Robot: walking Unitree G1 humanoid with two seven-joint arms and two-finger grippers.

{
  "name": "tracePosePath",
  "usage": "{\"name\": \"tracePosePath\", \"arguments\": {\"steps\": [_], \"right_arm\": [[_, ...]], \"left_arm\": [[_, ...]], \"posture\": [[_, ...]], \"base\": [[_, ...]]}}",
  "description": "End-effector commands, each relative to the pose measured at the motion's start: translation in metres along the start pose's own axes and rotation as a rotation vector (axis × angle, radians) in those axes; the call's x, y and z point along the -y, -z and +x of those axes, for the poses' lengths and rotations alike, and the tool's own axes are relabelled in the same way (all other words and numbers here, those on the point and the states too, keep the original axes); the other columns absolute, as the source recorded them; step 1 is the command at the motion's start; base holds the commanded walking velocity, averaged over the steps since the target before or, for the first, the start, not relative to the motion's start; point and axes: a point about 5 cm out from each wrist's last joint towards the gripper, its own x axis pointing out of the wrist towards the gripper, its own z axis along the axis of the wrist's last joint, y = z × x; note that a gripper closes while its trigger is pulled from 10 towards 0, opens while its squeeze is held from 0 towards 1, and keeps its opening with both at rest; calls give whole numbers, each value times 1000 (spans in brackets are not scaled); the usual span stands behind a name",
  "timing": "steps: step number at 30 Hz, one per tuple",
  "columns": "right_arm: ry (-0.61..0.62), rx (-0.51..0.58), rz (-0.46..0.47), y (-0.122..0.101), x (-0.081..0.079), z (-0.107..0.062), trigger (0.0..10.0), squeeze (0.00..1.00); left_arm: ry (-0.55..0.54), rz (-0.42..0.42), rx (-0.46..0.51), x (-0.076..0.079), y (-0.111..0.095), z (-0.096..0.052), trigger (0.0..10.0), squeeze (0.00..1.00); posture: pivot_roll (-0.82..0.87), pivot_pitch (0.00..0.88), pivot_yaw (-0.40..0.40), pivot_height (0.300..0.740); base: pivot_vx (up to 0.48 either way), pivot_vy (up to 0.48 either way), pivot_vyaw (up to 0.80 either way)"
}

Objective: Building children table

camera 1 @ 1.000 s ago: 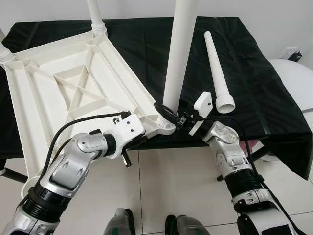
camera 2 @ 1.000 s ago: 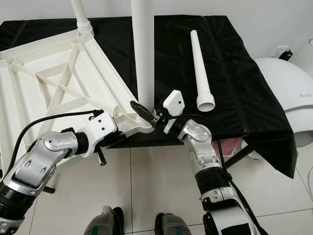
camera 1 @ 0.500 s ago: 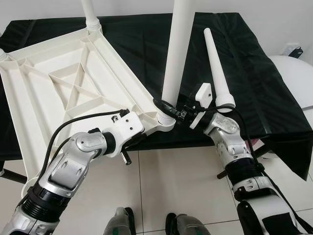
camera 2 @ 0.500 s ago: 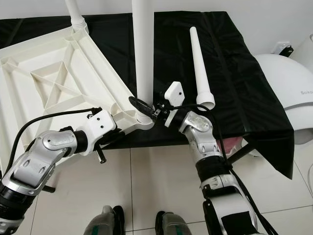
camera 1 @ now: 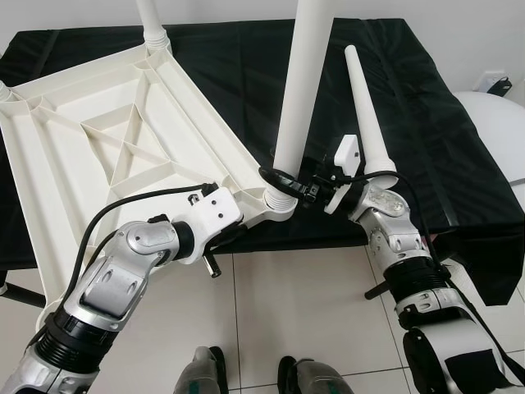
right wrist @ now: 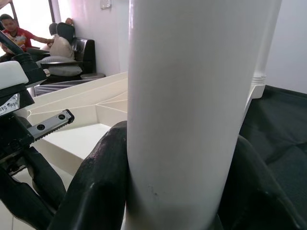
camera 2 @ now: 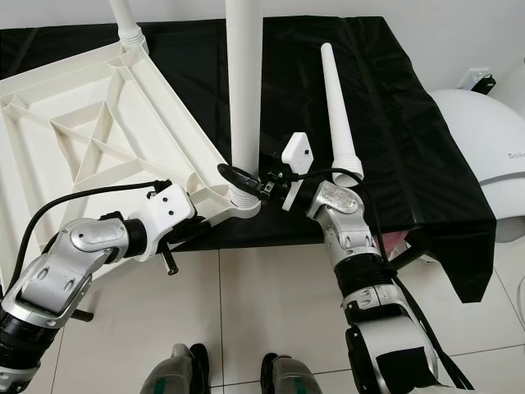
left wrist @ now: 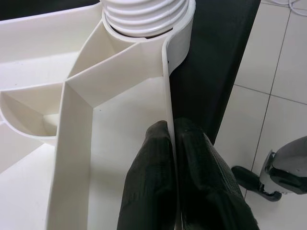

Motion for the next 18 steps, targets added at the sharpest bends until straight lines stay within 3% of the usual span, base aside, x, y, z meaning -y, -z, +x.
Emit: {"name": "tracePosePath", "arguments": {"steps": [1, 18], "right_arm": [[-29, -123, 75, 28, -10, -13, 10000, 0], [-118, -160, 34, 25, -7, -10, 10000, 0]], "left_arm": [[6, -10, -42, 1, 7, -2, 10000, 0], [8, -10, -42, 1, 7, -2, 10000, 0]], "posture": [[-2, 219, -4, 740], [1, 207, -5, 740]], "base": [[0, 0, 0], [0, 0, 0]]}}
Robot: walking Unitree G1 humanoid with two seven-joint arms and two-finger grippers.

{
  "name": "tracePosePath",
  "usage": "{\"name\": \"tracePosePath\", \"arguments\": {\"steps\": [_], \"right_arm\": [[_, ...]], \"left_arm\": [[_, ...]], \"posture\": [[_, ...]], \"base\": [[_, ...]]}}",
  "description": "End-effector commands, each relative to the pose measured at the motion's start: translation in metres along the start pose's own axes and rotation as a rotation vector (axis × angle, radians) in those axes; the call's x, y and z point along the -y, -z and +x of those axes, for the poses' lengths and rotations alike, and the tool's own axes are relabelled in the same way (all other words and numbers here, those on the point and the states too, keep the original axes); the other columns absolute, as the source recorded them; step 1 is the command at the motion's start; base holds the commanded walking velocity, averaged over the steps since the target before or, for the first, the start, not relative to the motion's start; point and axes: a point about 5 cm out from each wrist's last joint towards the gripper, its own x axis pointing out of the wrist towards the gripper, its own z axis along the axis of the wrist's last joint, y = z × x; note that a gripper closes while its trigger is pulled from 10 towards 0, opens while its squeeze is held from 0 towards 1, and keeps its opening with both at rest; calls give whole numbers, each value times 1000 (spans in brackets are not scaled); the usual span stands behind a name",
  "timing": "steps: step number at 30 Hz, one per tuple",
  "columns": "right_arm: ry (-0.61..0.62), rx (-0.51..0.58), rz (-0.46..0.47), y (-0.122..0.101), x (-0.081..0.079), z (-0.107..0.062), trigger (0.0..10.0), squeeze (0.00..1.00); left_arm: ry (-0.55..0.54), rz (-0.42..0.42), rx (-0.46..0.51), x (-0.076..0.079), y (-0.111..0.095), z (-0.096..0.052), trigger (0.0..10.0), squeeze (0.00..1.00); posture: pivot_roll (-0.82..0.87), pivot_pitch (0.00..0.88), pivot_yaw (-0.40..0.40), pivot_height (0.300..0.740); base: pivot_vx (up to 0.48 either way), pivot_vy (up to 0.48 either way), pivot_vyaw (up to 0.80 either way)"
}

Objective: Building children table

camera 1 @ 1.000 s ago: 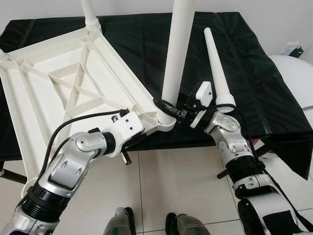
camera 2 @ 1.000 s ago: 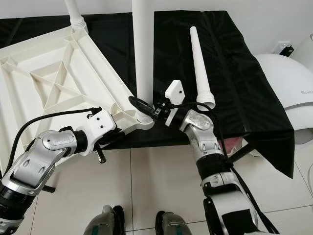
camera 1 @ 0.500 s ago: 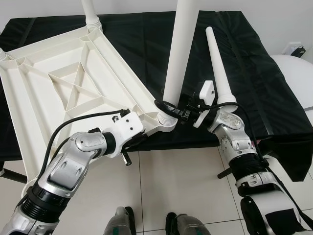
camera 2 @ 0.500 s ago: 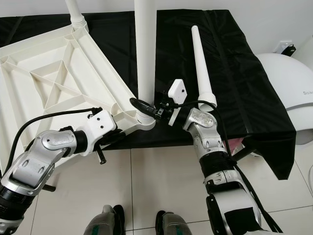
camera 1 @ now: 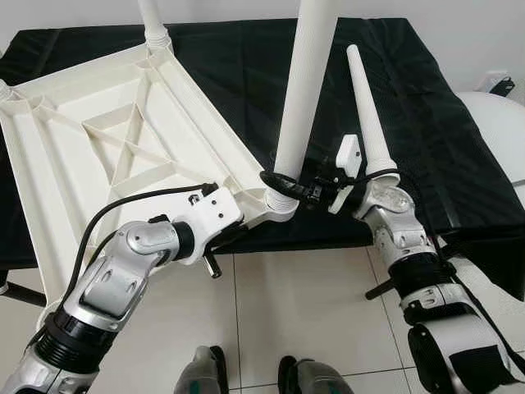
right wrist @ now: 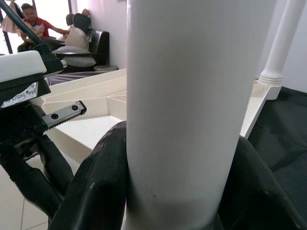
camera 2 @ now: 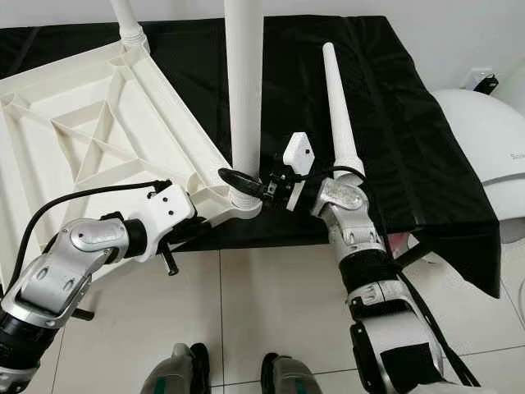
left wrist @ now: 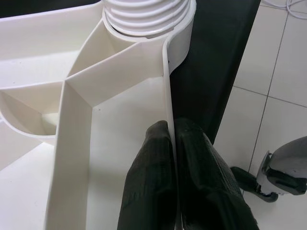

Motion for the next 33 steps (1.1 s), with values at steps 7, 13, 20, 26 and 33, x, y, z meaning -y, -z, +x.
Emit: {"name": "tracePosePath", "arguments": {"steps": [7, 13, 20, 26, 33], "right_arm": [[-1, -111, 81, 28, -11, -6, 10000, 0], [96, -84, 79, 28, -7, -6, 10000, 0], [206, -50, 67, 26, -3, -6, 10000, 0], [246, -24, 63, 24, -3, -6, 10000, 0], [300, -3, 47, 23, -4, -7, 10000, 0]], "left_arm": [[0, -1, -45, 1, 7, -2, 10000, 0], [2, -2, -47, 1, 7, -3, 10000, 0], [4, -4, -46, 1, 6, -3, 10000, 0], [3, -3, -47, 1, 6, -3, 10000, 0], [3, -5, -47, 1, 6, -3, 10000, 0]], "posture": [[2, 208, -7, 740], [2, 208, -7, 740], [0, 218, -4, 740], [-1, 220, -5, 740], [-1, 220, -5, 740]], "base": [[0, 0, 0], [0, 0, 0], [0, 0, 0], [0, 0, 0], [0, 0, 0]]}}
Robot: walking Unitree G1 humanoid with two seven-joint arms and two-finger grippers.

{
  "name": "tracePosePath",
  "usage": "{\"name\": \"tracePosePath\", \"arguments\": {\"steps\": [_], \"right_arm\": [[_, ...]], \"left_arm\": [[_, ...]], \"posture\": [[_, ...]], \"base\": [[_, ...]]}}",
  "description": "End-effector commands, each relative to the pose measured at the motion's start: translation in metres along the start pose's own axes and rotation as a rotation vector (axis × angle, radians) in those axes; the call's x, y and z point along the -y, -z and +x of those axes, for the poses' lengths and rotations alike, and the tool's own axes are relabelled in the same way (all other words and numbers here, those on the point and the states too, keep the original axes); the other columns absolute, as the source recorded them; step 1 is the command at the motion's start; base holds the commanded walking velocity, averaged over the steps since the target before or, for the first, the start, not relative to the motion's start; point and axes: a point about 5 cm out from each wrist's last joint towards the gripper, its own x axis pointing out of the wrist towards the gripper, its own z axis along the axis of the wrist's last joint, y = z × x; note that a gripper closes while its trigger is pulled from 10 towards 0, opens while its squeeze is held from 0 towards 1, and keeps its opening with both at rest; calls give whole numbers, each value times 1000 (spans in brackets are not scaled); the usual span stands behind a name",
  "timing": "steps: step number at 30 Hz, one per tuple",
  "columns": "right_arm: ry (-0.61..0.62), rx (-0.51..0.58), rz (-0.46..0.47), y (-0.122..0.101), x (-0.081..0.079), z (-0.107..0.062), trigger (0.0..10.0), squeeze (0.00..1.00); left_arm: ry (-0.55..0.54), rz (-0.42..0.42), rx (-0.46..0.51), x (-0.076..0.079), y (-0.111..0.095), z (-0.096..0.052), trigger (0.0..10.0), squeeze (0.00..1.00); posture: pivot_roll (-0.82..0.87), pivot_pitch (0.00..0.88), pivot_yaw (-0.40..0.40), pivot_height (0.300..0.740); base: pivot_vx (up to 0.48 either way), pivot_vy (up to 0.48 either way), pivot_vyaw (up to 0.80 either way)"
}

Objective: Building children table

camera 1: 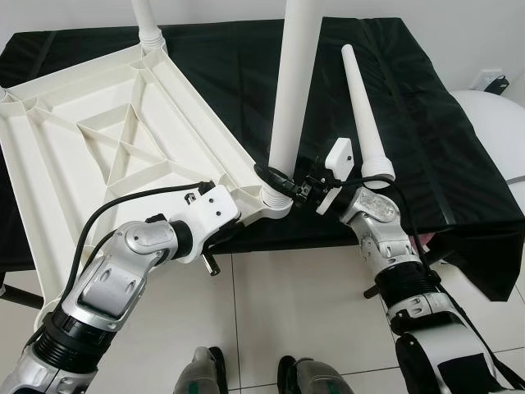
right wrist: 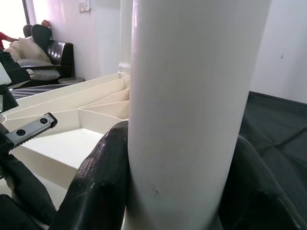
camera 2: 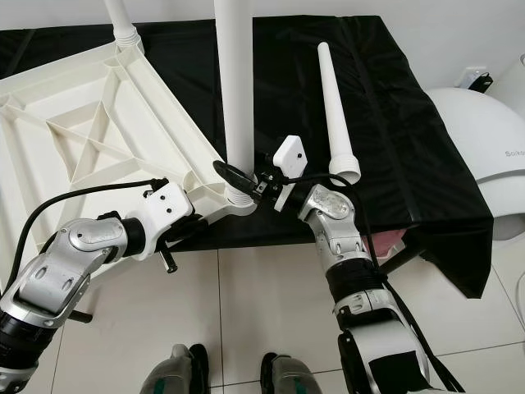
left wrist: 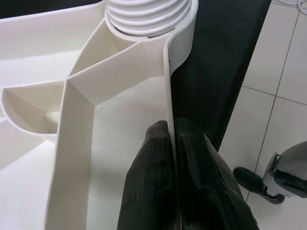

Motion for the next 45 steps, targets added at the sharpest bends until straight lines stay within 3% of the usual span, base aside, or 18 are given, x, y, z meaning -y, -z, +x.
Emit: {"name": "tracePosePath", "arguments": {"steps": [1, 21, 31, 36, 45], "right_arm": [[91, -83, 38, 17, 5, -15, 10000, 0], [248, -19, -57, 8, -13, -16, 10000, 0], [347, -22, -60, 9, -18, -20, 10000, 0], [495, -44, -87, 10, -13, -26, 10000, 0], [611, -60, -74, 13, -18, -27, 10000, 0]], "left_arm": [[7, 4, -36, 2, 5, -2, 10000, 0], [0, 1, -32, 1, 4, -1, 10000, 0], [0, 5, -31, 1, 4, 0, 10000, 0], [1, 8, -30, 1, 3, 0, 10000, 0], [4, 9, -30, 0, 3, -1, 10000, 0]], "posture": [[-1, 220, -5, 740], [-7, 216, -20, 740], [-8, 207, -21, 740], [-8, 203, -21, 740], [-9, 206, -17, 740]], "base": [[0, 0, 0], [0, 0, 0], [0, 0, 0], [0, 0, 0], [0, 0, 0]]}}
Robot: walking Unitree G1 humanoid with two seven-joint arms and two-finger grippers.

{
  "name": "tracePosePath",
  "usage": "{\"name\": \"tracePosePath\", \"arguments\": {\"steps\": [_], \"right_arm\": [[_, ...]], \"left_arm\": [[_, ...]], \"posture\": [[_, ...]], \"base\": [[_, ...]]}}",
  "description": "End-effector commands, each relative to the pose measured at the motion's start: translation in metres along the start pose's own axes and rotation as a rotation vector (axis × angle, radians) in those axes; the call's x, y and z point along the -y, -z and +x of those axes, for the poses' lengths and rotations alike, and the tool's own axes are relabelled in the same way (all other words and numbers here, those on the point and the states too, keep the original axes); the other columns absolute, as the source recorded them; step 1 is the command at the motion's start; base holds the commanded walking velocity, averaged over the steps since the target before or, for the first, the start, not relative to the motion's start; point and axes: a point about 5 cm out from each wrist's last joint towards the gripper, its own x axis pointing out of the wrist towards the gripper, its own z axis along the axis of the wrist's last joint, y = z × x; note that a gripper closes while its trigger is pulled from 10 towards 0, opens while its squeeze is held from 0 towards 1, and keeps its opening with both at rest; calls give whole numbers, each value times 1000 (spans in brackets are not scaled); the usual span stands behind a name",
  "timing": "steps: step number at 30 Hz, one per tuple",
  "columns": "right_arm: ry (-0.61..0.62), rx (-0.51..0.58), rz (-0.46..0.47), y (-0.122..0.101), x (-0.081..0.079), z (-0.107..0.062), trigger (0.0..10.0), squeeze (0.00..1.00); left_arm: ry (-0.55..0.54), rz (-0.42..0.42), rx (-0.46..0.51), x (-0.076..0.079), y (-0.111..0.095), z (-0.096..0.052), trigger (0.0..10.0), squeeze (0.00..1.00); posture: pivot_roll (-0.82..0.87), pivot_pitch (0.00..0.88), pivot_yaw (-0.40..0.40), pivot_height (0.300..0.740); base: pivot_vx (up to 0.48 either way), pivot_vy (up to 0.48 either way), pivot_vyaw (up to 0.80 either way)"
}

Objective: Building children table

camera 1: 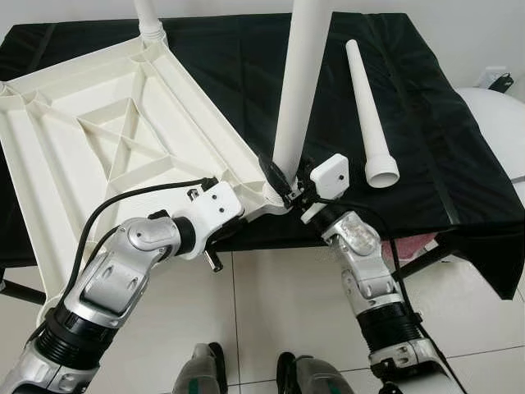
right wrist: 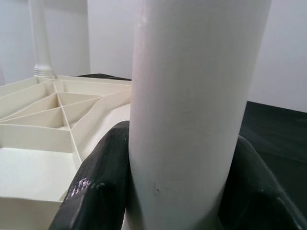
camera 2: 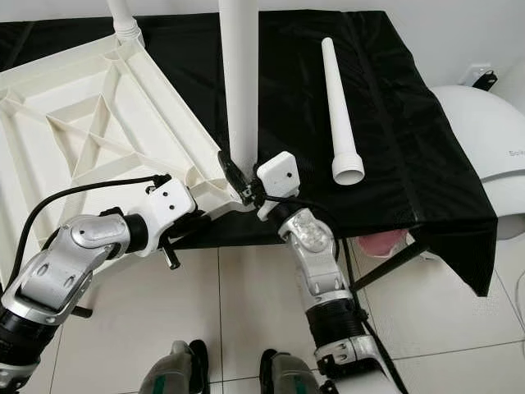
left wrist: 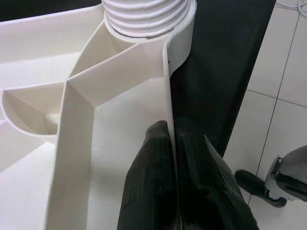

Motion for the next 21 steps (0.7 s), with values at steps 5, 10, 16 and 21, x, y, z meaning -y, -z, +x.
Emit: {"name": "tracePosePath", "arguments": {"steps": [5, 10, 16, 21], "right_arm": [[217, -121, -14, 19, 22, -20, 10000, 0], [262, -138, -6, 22, 17, -22, 10000, 0], [319, -114, -40, 15, 13, -20, 10000, 0], [376, -124, -47, 15, 12, -21, 10000, 0]], "left_arm": [[12, -10, -47, 2, 9, -2, 10000, 0], [11, -11, -49, 2, 10, -2, 10000, 0], [11, -9, -48, 1, 9, -3, 10000, 0], [12, -9, -48, 1, 9, -2, 10000, 0]], "posture": [[-9, 206, -17, 740], [-9, 206, -17, 740], [-10, 216, -12, 740], [-10, 216, -12, 740]], "base": [[0, 0, 0], [0, 0, 0], [0, 0, 0], [0, 0, 0]]}}
